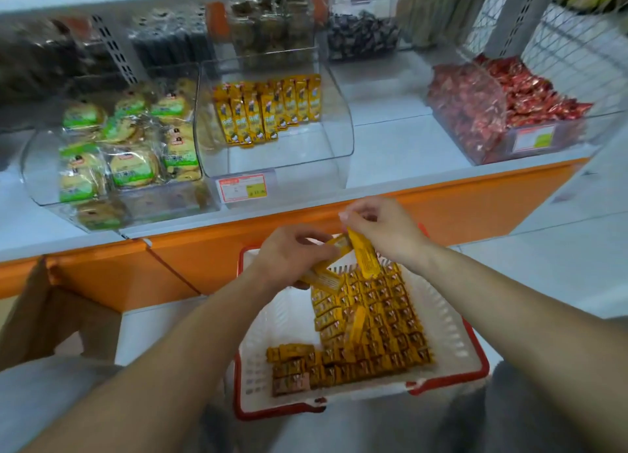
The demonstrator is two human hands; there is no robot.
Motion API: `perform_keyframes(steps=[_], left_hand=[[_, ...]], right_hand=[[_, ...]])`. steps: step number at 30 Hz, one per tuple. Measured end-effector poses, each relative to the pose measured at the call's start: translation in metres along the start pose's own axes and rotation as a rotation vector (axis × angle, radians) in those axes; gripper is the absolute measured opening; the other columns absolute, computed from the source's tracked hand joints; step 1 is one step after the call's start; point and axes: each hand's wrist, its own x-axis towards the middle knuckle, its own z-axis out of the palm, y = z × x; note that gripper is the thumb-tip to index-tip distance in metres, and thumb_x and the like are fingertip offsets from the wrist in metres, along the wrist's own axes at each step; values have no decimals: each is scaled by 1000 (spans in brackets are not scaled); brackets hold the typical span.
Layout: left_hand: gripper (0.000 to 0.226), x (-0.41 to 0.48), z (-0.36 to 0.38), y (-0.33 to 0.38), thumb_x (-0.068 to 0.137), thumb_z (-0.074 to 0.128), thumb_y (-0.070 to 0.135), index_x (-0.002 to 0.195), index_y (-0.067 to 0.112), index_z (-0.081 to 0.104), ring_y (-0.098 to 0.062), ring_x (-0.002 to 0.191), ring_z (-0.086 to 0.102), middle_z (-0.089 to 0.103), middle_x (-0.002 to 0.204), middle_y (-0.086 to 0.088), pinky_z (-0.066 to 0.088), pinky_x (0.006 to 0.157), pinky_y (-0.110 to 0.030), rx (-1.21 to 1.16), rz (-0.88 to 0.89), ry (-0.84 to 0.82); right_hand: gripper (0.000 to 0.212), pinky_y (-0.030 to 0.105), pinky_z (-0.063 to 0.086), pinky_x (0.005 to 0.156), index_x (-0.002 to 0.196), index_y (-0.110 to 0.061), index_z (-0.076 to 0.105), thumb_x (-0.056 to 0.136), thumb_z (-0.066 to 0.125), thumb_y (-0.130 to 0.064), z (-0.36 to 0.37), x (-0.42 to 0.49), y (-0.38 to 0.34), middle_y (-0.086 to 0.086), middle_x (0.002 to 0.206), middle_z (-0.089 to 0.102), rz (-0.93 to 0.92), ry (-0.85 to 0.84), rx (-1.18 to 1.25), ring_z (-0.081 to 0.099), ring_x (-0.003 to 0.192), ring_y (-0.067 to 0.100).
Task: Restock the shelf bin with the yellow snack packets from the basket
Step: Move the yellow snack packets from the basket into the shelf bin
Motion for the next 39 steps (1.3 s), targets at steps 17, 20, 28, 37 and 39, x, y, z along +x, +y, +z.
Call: perform_keyframes(steps=[17,20,28,37,39], left_hand=[[25,14,-27,3,84,81,27,105,16,74,-17,74,73,76,84,-6,57,61,-26,-349,-41,-49],[43,12,-27,3,80,81,4,120,8,66,-23,84,76,77,97,-11,60,68,-27,-478,6,12],[20,4,-14,-1,99,65,25,118,20,69,-31,99,75,77,107,-10,61,84,-45,-560,139,157],[14,16,-23,-30,85,81,23,90,15,71,-14,61,71,75,71,2,56,54,-27,-240,130,200],[20,21,-26,-53,82,84,30,84,26,65,-7,55,63,69,64,9,47,46,-22,68,44,203]], right_hand=[[22,34,51,84,106,-27,68,86,75,-21,2,-14,-11,-5,101,68,15,-287,179,65,96,15],[27,31,55,83,112,-25,68,86,77,-25,4,-16,-14,-3,108,71,44,-175,223,69,96,13],[24,35,59,59,105,-22,70,83,80,-24,27,-25,-33,0,85,72,111,-25,556,73,76,17],[30,42,59,76,114,-19,67,86,77,-24,36,-12,-5,5,107,70,210,-196,394,73,91,24],[22,34,56,56,111,-15,64,91,72,-17,38,-6,30,7,98,67,302,-203,343,72,71,26]])
